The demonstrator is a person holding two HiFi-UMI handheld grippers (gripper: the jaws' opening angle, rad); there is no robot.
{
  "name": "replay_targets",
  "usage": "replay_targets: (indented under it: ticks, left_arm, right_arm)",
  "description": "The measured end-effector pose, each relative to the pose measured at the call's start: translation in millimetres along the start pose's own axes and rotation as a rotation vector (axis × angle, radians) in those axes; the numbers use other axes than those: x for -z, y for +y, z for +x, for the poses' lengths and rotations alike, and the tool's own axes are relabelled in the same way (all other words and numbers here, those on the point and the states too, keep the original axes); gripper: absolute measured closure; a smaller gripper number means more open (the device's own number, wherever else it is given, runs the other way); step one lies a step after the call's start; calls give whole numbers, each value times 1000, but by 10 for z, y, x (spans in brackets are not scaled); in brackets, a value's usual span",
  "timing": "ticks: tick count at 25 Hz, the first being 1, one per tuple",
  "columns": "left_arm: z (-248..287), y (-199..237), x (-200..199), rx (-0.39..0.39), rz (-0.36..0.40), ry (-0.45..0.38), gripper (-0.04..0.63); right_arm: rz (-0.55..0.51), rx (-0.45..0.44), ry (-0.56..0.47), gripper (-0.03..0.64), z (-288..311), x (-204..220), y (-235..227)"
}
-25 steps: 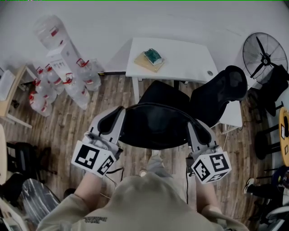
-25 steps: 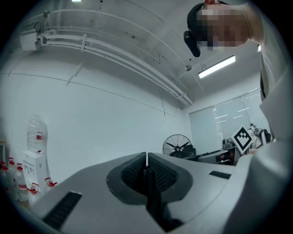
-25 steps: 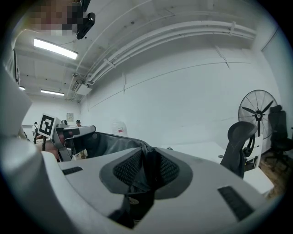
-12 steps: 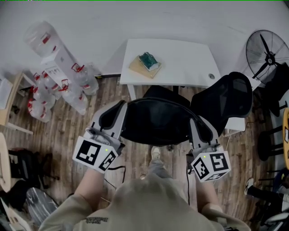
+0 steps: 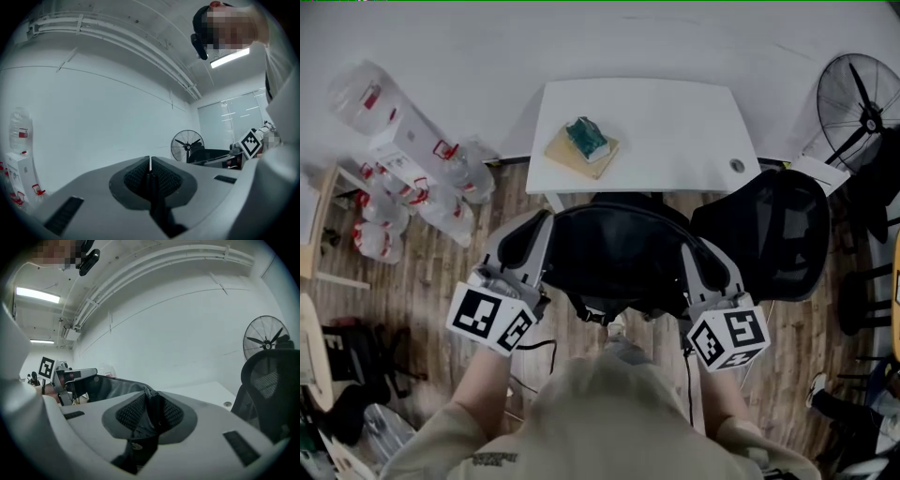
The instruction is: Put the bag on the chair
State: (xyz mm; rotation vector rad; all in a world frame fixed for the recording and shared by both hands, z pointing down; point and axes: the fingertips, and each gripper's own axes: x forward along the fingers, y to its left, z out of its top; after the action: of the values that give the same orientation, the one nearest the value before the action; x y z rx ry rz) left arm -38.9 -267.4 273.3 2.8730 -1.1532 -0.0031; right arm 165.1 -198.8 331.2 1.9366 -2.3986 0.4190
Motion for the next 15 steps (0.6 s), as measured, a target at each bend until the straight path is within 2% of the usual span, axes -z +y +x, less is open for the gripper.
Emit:
replay_targets:
  ticks: [5, 11, 15]
  left_arm:
    - [518, 110, 169, -9, -46, 32, 568]
    - [1053, 174, 279, 3, -20, 33, 568]
    - [1357, 239, 447, 18, -32, 43, 568]
  right_arm:
    - [28, 18, 8, 525, 348, 14, -419]
    - [43, 44, 5, 525, 671, 49, -839]
    - [51, 85, 5, 522, 895, 124, -1102]
